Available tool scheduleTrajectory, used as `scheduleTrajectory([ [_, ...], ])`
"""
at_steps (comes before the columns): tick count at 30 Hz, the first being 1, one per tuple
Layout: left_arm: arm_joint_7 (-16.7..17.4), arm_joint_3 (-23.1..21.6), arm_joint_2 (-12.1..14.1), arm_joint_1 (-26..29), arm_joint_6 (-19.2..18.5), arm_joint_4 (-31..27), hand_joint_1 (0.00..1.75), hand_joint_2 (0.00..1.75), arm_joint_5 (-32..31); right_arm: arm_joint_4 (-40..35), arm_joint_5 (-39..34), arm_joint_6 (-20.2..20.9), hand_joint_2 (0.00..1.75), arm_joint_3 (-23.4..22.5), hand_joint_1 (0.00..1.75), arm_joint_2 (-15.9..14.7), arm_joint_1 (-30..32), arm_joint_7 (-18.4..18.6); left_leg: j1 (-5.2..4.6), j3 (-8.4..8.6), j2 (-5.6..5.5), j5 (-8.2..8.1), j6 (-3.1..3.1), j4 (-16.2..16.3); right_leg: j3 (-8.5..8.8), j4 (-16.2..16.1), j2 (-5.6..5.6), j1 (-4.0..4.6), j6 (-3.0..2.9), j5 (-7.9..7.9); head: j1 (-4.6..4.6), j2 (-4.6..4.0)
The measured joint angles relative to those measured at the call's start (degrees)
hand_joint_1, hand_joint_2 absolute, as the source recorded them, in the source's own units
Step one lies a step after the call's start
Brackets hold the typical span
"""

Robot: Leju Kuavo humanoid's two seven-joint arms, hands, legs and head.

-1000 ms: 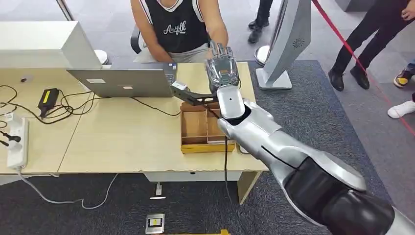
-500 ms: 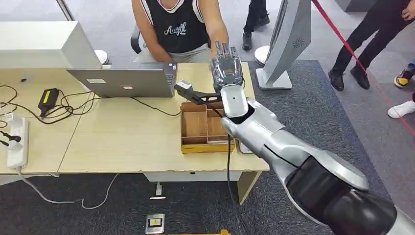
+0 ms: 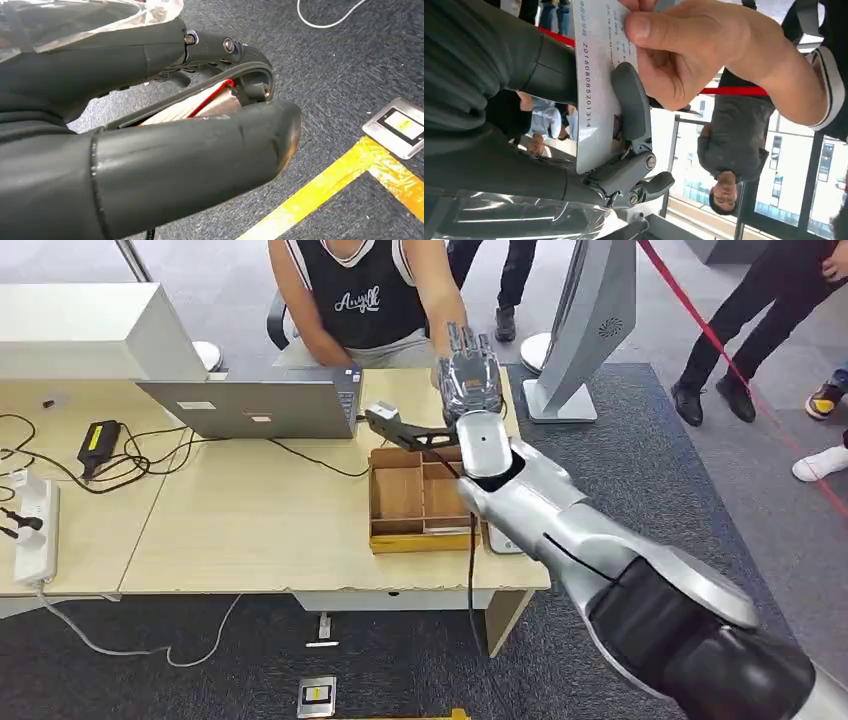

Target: Pass the card to the sensor for recognition and then transmit it.

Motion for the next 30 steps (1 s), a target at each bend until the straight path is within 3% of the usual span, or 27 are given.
scheduleTrajectory([
  [1,-0.02,0.00,0.00,-0.01,0.00,0.00,0.00,0.00,-0.17,0.00,-0.02,0.00,1.75,-0.02,0.02,-0.24,0.00,0.11,0.00,0.00,0.00,0.00,0.00,0.00,0.00,0.00,0.00,0.00,0.00,0.00,0.02,0.00],
  [14,0.57,0.00,-0.04,-0.13,-0.17,0.00,0.00,0.00,-0.70,-0.04,0.77,-0.22,1.75,-0.09,0.00,-2.18,0.45,1.36,0.00,0.00,0.02,0.00,0.00,0.00,-0.01,0.00,0.01,0.01,-0.05,0.03,0.02,0.00],
  [15,0.57,0.00,-0.04,-0.13,-0.17,0.00,0.00,0.00,-0.70,-0.04,0.81,-0.20,0.00,-0.09,0.00,-2.18,0.48,1.53,0.01,0.00,0.02,0.00,0.00,0.00,-0.01,0.00,0.01,0.01,-0.05,0.03,0.00,0.00],
  [30,0.57,0.00,-0.07,0.01,-0.02,0.00,0.00,0.00,-1.14,-0.07,2.30,0.92,0.00,-0.09,0.00,-2.84,0.51,2.34,0.00,-0.01,0.02,0.00,0.00,0.00,-0.03,0.00,0.01,0.00,-0.05,0.03,0.00,-0.02],
])
